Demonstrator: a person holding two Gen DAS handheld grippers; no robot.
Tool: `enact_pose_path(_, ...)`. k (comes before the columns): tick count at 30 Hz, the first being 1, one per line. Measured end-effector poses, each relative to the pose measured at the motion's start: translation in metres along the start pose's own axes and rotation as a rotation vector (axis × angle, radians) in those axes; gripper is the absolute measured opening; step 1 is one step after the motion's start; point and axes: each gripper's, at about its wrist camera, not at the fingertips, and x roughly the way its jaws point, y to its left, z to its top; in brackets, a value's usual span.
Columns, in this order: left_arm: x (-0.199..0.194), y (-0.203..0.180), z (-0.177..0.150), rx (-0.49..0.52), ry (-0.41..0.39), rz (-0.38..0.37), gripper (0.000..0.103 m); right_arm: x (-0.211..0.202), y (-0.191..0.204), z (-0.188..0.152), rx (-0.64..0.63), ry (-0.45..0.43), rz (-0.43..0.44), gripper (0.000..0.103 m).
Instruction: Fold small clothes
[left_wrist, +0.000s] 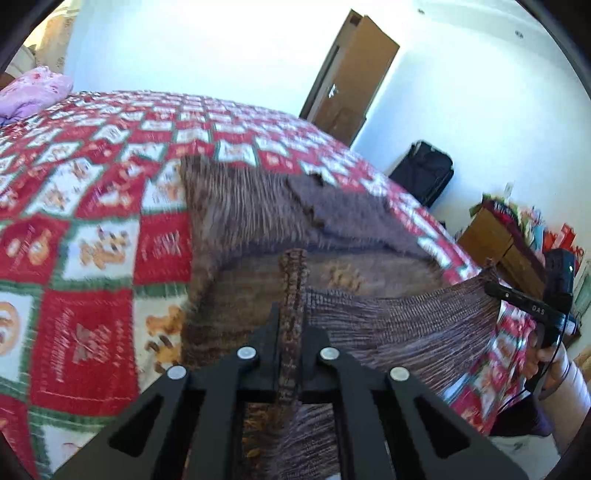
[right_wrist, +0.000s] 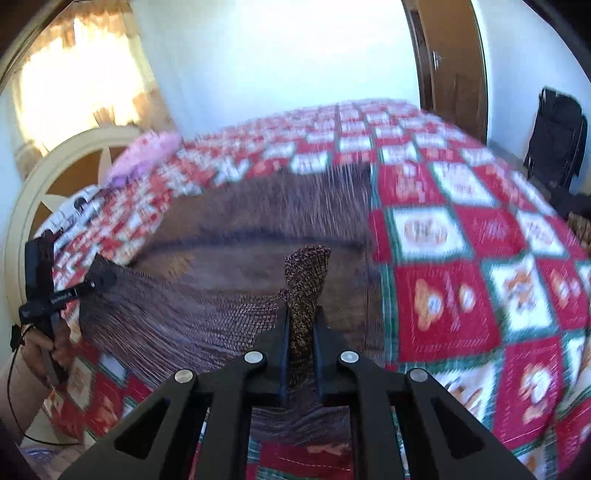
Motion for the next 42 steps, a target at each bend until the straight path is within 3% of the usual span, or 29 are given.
enact_pose_path(5, -0.015, -0.004, 0.028, -0.037, -0.083, 0.002, 0.005, -0.025, 0.013, 0.032, -0.013, -0.123, -0.02, 0.01)
enact_pose_path(8, -0.016, -0.007, 0.04, -0.029, -0.119, 0.04, 0.005, -0.026, 0.021, 0.046, -0.049, -0.172, -0.091, 0.01)
enact_pose_path(18, 0.01, 0.0, 0.077, -0.084, -0.153, 0.079, 0.005, -0.002, 0.028, 0.079, -0.035, -0.22, -0.164, 0.01)
enact_pose_path(28, 0.043, 0.013, 0.11, -0.115, -0.156, 0.146, 0.005, 0.052, 0.022, 0.123, -0.088, -0.186, -0.207, 0.01)
enact_pose_path(35, 0.073, 0.029, 0.136, -0.167, -0.157, 0.141, 0.005, 0.097, 0.015, 0.163, -0.11, -0.189, -0.26, 0.01)
enact_pose_path(42, 0.127, 0.054, 0.149, -0.226, -0.105, 0.217, 0.005, 0.171, -0.004, 0.177, -0.088, -0.094, -0.288, 0.01)
